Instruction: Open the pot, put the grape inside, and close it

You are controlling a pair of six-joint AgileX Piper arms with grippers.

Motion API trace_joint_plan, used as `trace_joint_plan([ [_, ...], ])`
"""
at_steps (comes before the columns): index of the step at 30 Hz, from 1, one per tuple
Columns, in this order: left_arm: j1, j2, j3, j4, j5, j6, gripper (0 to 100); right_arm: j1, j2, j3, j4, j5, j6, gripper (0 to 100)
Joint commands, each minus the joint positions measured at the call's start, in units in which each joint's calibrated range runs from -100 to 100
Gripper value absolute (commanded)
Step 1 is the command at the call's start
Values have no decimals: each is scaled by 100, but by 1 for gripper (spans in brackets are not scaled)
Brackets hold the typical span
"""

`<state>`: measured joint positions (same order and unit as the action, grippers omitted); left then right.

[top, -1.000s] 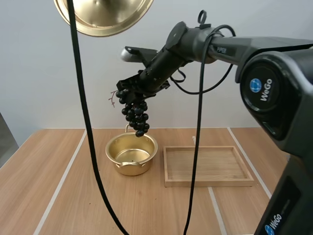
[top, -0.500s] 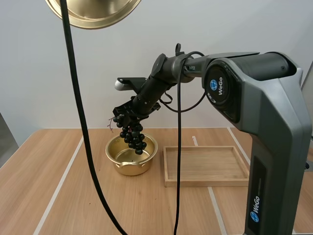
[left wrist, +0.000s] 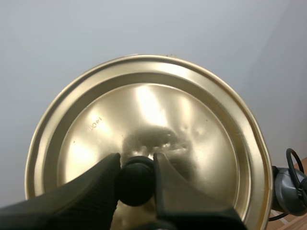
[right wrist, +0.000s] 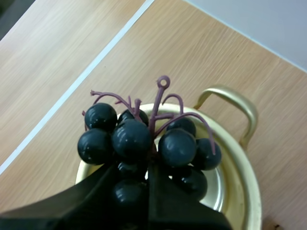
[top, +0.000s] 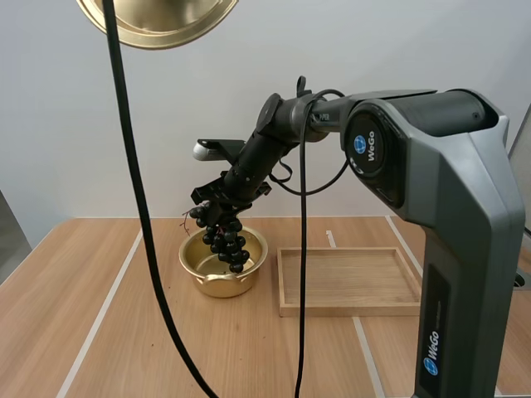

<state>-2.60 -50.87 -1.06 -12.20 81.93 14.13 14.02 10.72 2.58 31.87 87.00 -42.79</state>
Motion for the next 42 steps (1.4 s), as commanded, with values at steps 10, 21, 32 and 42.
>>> trace_joint_plan([
  [10, 6, 12, -48, -109, -122, -61, 0, -2, 264, -50, -297, 414, 134, 0],
  [21, 6, 12, -48, -109, -122, -61, 0, -2, 709, -50, -439, 421, 134, 0],
  [32, 6, 12, -48, -96, -82, -61, 0, -2, 1132, -50, -376, -76, 73, 0],
  [42, 6, 67, -48, -96, 3, -61, 0, -2, 1356, -50, -14, -181, -97, 0],
])
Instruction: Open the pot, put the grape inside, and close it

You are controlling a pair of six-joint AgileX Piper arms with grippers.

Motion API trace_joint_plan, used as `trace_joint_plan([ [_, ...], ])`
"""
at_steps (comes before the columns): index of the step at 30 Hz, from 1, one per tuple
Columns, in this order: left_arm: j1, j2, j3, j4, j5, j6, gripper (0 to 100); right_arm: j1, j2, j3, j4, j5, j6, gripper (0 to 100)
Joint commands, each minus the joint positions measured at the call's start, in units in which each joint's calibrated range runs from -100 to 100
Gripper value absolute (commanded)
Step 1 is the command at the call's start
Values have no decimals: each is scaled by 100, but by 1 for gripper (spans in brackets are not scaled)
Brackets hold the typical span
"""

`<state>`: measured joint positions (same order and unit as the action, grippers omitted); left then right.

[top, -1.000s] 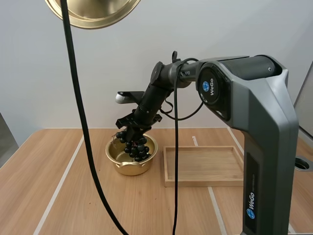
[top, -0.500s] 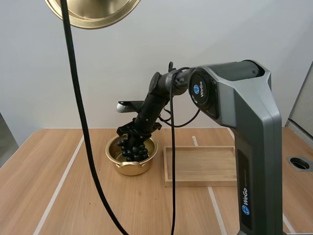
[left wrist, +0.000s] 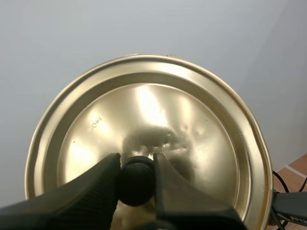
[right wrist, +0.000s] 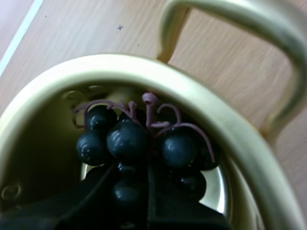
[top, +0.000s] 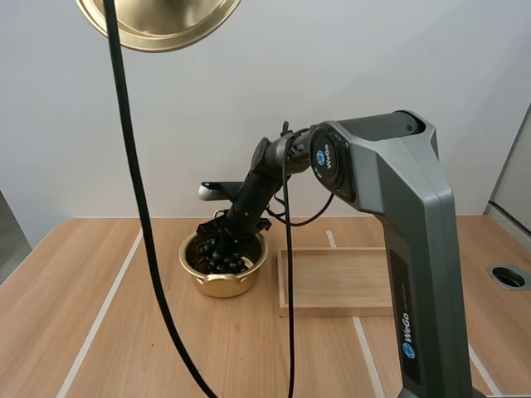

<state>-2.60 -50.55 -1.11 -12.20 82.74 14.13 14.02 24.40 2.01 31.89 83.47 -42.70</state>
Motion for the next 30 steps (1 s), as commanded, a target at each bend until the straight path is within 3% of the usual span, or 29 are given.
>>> trace_joint_plan([
  [1, 6, 35, -43, -96, -60, -61, 0, -2, -11, 7, -16, 172, -107, 0],
  [4, 6, 35, -43, -96, -42, -61, 0, -2, -11, 7, -16, 172, -96, 0],
  [5, 6, 35, -43, -96, -42, -61, 0, -2, -11, 7, -16, 172, -96, 5],
  [7, 6, 35, -43, -96, -26, -61, 0, -2, -11, 7, -16, 172, -85, 34],
  [10, 6, 35, -43, -84, -7, -61, 0, -2, -11, 7, -16, 172, -74, 89],
  [11, 6, 35, -43, -84, -7, -61, 0, -2, -11, 7, -16, 172, -42, 100],
  [17, 6, 35, -43, -86, -7, -4, 0, -2, -23, -47, -80, 474, -17, 97],
  [30, 6, 35, -43, -86, -7, 6, 0, -2, -572, -749, -12, 878, -17, 100],
])
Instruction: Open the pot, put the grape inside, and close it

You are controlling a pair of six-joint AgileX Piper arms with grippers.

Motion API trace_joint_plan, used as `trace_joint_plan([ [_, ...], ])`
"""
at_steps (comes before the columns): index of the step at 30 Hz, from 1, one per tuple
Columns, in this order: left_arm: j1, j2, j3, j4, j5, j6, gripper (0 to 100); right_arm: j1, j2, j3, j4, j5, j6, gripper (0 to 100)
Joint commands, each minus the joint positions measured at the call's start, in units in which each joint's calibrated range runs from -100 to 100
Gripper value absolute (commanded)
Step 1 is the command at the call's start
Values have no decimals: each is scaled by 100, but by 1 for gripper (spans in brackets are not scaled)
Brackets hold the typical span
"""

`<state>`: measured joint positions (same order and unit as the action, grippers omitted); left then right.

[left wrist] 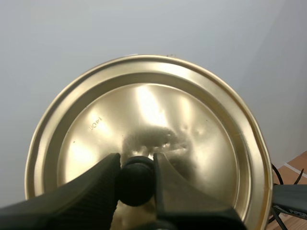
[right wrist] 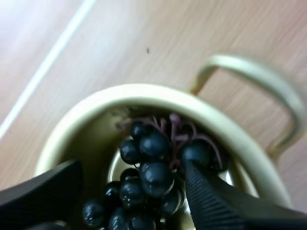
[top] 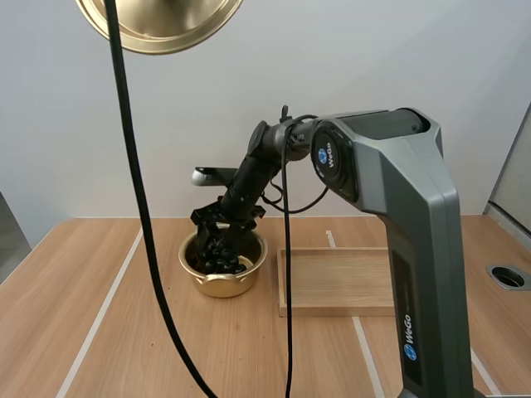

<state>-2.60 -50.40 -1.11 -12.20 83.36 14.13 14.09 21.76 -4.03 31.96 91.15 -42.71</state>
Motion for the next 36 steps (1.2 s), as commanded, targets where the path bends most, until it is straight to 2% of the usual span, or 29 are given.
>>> trace_joint_plan([
  [1, 6, 20, -43, -86, -69, 6, 0, -9, -431, -144, -19, 89, -16, 100],
  [7, 6, 20, -43, -86, -267, 5, 0, -9, -990, -144, -256, 112, -10, 100],
  [13, 6, 8, -134, -86, -351, 5, 0, -9, -1468, -120, -956, 131, 357, 100],
  [17, 6, 23, -134, -86, -392, 5, 0, -53, -1779, -50, -1132, 218, 526, 92],
  [22, 6, 23, -134, -86, -392, 5, 0, -218, -2263, 242, -1132, 193, 595, 90],
  [24, 6, 23, -134, -86, -392, 5, 0, -342, -2454, 434, -1132, 193, 615, 80],
  [26, 6, 23, -134, -86, -392, 5, 0, -481, -2637, 624, -1132, 193, 615, 63],
  [28, 6, 23, -134, -86, -392, 5, 0, -638, -2825, 868, -1132, 193, 615, 39],
  [30, 6, 49, -134, -86, -376, 5, 0, -824, -3052, 1131, -1132, 193, 615, 5],
  [31, 6, 79, -134, -86, -313, 5, 0, -917, -3173, 1264, -1132, 193, 605, 0],
  [36, 6, 385, -134, -176, 223, 5, 0, -1345, -3820, 1865, -1132, -177, 464, 0],
])
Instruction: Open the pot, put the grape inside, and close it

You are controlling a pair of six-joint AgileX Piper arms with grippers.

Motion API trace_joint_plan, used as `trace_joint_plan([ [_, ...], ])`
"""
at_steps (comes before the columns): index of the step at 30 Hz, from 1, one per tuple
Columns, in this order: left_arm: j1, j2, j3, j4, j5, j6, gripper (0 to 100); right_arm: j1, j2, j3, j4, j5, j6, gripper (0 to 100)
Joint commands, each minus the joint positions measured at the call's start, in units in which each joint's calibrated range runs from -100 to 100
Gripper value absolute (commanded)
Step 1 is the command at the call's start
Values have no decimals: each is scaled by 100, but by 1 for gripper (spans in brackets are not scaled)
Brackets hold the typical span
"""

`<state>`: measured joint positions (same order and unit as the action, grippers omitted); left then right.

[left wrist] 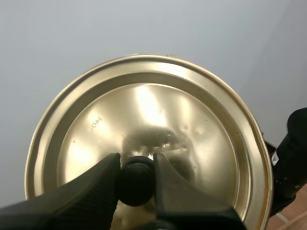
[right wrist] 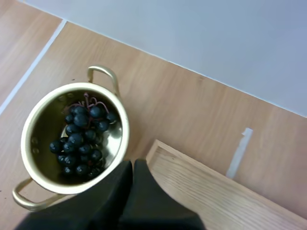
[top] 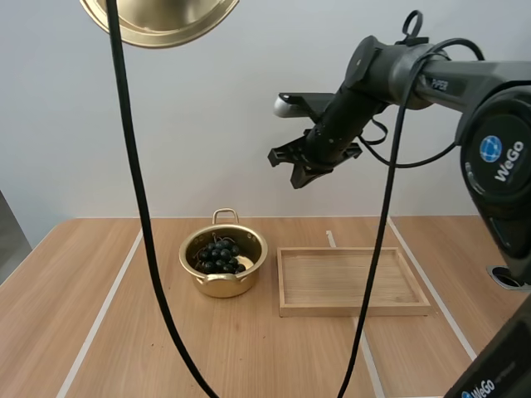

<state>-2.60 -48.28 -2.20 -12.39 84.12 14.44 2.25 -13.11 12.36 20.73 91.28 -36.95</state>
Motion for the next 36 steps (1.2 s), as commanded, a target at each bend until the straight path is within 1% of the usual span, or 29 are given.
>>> trace_joint_plan([
  [1, 6, 255, -25, -195, 232, -25, 0, -235, -478, 345, -8, -325, -112, 0],
  [4, 6, 469, 26, -241, 348, -25, 0, -421, -896, 644, -8, -552, -158, 0],
  [8, 6, 722, 367, -322, 189, -15, 0, -637, -1407, 835, -8, -631, -231, 0],
  [14, 6, 977, 1503, -345, -901, 152, 0, -855, -2208, 1276, -8, -1206, -231, 0],
  [20, -8, 1435, 2550, -388, -1819, 254, 0, -878, -2794, 1668, 151, -1531, -209, 0],
  [25, -8, 1941, 3174, -446, -2308, 381, 0, -878, -2941, 1802, 253, -1610, -149, 0],
  [27, -8, 2084, 3380, -539, -2561, 459, 0, -878, -2941, 1802, 253, -1610, -105, 0],
  [32, -8, 2330, 3953, -1034, -3392, 795, 0, -878, -2941, 1802, 255, -1612, -105, 0],
  [36, -8, 2582, 4190, -1128, -3721, 900, 0, -878, -2941, 1802, 255, -1664, -105, 0],
])
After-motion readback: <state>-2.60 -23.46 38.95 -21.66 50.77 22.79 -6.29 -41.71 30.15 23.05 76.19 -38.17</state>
